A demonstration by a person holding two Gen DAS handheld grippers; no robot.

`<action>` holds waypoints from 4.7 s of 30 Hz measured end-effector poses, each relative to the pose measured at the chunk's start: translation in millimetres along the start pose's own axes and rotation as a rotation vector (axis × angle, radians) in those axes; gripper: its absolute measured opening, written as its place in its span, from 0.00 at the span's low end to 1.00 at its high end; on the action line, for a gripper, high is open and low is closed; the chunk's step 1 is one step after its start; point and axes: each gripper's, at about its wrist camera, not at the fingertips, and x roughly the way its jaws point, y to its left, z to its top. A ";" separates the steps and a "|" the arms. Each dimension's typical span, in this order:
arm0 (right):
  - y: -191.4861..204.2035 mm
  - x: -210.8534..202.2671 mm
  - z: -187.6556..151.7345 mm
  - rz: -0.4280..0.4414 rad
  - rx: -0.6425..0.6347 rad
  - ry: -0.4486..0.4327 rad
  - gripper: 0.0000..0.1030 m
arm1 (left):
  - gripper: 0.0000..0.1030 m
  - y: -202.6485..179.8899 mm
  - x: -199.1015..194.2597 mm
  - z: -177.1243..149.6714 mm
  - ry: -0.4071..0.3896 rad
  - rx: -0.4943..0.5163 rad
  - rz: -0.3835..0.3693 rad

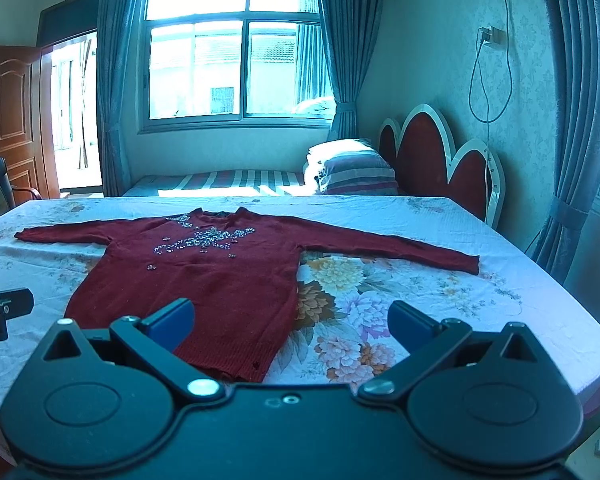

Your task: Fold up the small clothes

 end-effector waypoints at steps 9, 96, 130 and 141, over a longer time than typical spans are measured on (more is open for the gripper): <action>0.4 2.8 0.4 0.000 0.000 0.005 1.00 | 1.00 0.7 2.8 -0.4 0.002 0.000 0.002; -42.4 303.9 49.0 -0.634 0.273 0.254 1.00 | 0.07 476.3 641.3 51.6 0.127 -0.977 -0.190; -234.9 325.6 -9.0 -0.474 0.458 0.275 1.00 | 0.07 -127.7 609.6 160.7 0.253 0.038 -0.390; -263.7 315.5 -22.7 -0.505 0.482 0.301 1.00 | 0.93 -145.1 521.6 159.5 0.083 0.294 -0.479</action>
